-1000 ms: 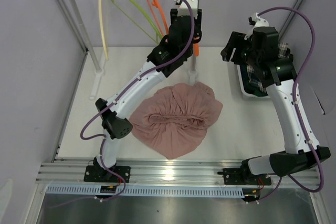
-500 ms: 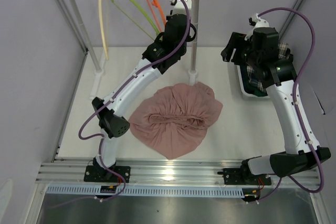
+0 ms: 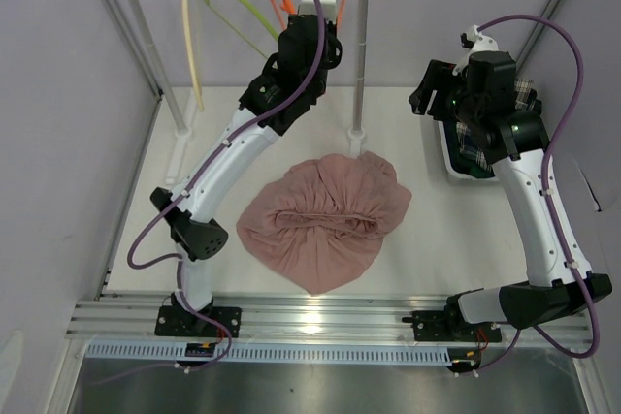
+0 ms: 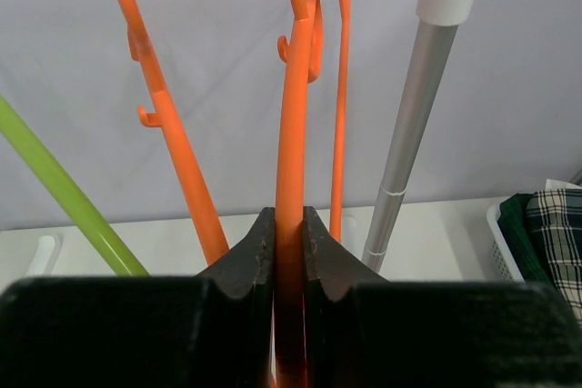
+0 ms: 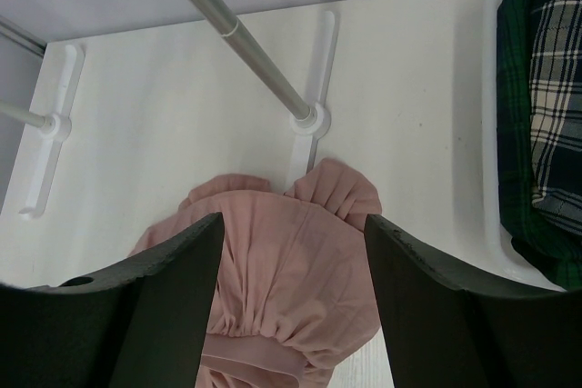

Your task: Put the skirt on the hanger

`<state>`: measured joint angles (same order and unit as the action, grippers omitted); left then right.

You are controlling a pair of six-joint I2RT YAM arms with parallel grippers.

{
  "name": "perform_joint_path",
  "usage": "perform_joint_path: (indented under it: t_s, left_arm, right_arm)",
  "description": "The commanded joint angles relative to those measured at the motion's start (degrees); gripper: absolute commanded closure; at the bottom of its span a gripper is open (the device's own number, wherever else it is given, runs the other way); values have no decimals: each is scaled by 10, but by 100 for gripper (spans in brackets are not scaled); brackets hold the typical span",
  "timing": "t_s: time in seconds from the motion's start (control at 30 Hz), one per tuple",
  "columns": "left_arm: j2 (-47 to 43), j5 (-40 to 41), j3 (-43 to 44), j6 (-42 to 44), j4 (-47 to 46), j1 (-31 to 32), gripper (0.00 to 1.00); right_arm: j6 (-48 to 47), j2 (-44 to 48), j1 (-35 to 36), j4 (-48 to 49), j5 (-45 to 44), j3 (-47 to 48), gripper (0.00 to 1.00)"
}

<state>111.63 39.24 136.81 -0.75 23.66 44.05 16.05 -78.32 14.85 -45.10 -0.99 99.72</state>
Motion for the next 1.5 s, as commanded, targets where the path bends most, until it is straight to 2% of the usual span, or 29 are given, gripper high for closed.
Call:
perform_joint_path:
  t_s: [0.0, 0.27, 0.47, 0.73, 1.0, 1.47]
  left_arm:
    - [-42, -7, 7, 22, -15, -4, 100]
    - [-84, -59, -33, -5, 20, -3, 100]
    - [-151, -97, -142, -12, 7, 5, 100]
    - [-207, -128, -214, -8, 10, 18, 100]
    - [-317, -194, -374, 6, -38, 35, 100]
    - [-417, -185, -517, -7, 6, 63, 100]
  right_arm:
    - [2, 8, -3, 22, 4, 7, 31]
    - [3, 5, -3, 25, 3, 5, 31]
    - [5, 5, -3, 27, 21, -1, 31]
    - [7, 12, -3, 32, 23, -20, 31]
    - [14, 18, -2, 35, 28, -44, 32]
    - [18, 25, 18, 34, 23, -109, 32]
